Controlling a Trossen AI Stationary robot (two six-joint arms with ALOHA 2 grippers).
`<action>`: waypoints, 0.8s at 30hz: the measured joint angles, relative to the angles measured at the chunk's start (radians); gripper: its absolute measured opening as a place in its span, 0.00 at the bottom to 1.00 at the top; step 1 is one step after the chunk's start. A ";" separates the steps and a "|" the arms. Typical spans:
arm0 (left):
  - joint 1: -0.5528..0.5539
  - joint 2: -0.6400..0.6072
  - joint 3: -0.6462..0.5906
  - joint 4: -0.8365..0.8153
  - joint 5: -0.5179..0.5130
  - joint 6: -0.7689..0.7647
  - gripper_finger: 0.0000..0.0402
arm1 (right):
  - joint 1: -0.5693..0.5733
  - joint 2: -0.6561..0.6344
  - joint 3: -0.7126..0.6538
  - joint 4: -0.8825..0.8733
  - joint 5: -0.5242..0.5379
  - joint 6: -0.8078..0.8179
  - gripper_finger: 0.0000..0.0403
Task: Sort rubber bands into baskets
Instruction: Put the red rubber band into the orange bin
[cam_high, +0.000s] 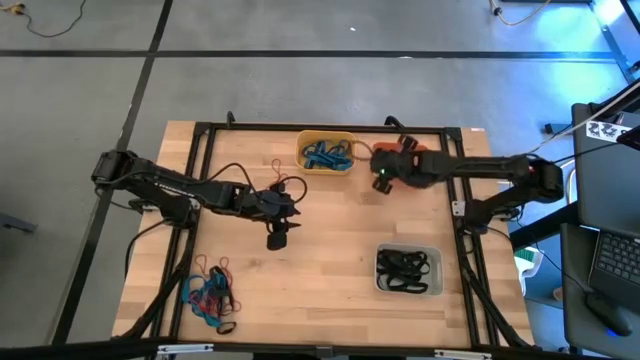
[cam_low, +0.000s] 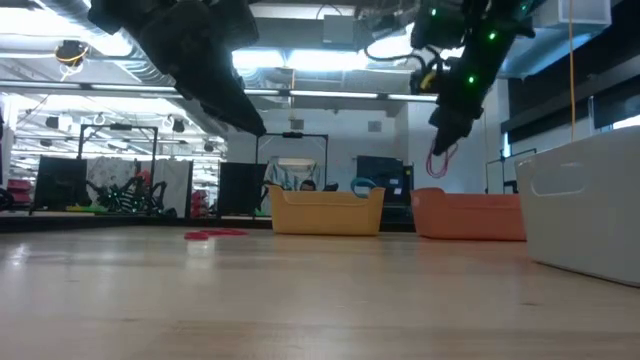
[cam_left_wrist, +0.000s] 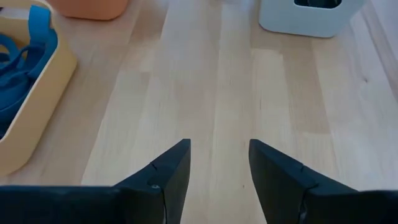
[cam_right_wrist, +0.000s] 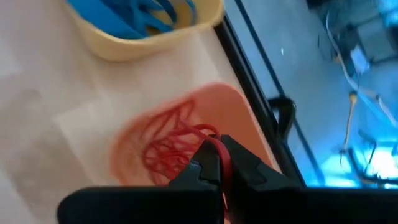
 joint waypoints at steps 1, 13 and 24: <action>0.000 0.000 0.000 0.000 0.000 0.000 0.40 | -0.022 0.000 0.000 0.000 -0.010 0.000 0.01; 0.000 0.000 0.000 0.003 0.000 0.013 0.40 | -0.245 0.006 -0.100 0.078 -0.280 -0.028 0.01; 0.000 0.000 0.000 0.027 -0.001 0.014 0.40 | -0.307 0.006 -0.158 0.138 -0.282 -0.008 0.16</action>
